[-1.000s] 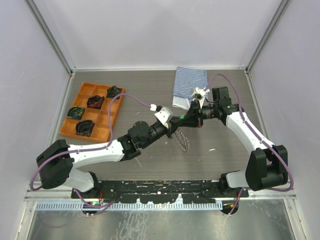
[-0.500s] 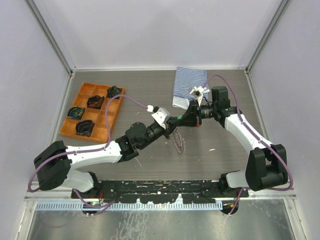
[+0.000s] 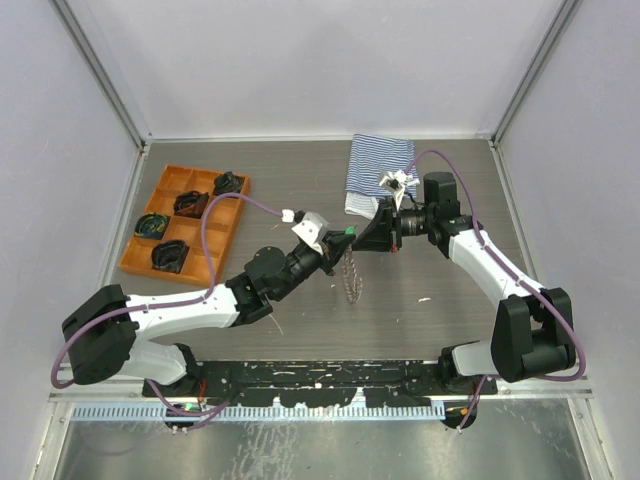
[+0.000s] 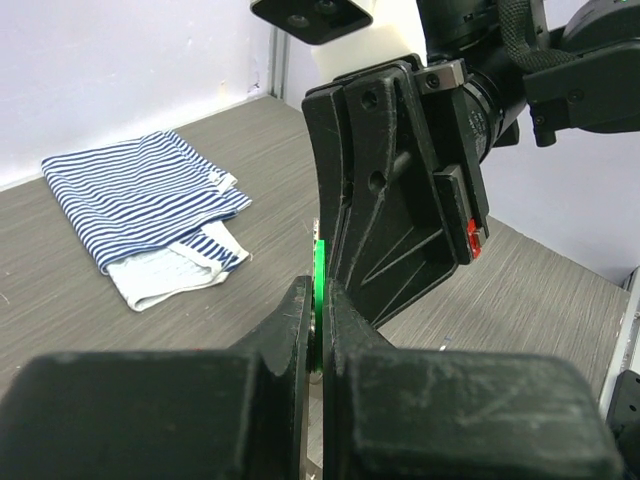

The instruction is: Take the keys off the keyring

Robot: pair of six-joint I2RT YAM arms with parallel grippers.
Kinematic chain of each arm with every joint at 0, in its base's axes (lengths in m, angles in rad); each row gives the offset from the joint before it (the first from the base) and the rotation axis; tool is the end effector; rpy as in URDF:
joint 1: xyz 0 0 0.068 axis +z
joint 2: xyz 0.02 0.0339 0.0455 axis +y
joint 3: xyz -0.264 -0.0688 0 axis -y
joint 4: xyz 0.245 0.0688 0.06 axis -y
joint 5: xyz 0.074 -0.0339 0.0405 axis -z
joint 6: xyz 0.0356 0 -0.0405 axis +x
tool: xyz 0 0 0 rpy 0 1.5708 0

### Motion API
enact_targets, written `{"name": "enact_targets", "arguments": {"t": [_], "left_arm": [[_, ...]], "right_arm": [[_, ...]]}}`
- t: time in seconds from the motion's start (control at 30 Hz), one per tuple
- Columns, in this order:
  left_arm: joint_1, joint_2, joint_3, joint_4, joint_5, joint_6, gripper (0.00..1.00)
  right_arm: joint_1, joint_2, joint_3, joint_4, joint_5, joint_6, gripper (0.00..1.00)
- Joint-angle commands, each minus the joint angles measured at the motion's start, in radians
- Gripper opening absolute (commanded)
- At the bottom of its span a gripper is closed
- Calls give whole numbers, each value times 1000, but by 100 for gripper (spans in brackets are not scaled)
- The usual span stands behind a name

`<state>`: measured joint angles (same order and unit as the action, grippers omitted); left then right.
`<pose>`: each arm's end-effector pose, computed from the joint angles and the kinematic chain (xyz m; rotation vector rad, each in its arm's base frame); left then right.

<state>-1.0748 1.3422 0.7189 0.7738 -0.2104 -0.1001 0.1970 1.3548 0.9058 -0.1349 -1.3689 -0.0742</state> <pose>0.1501 -0.2618 0.2927 0.5266 1.3776 -0.8150 0.2657 0.0886 0.2743 -1.0163 1.6607 1.5110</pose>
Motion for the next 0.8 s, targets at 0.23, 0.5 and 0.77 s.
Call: {"name": "enact_targets", "arguments": {"t": [0.23, 0.5, 0.77], "left_arm": [[10, -44, -2, 99, -88, -96, 0], [26, -37, 4, 84, -108, -151, 0], [36, -30, 15, 62, -31, -148, 0]], "right_arm": [[-7, -43, -47, 261, 60, 224, 1], [-5, -51, -146, 553, 127, 454, 1], [3, -66, -80, 248, 134, 72, 2]]}}
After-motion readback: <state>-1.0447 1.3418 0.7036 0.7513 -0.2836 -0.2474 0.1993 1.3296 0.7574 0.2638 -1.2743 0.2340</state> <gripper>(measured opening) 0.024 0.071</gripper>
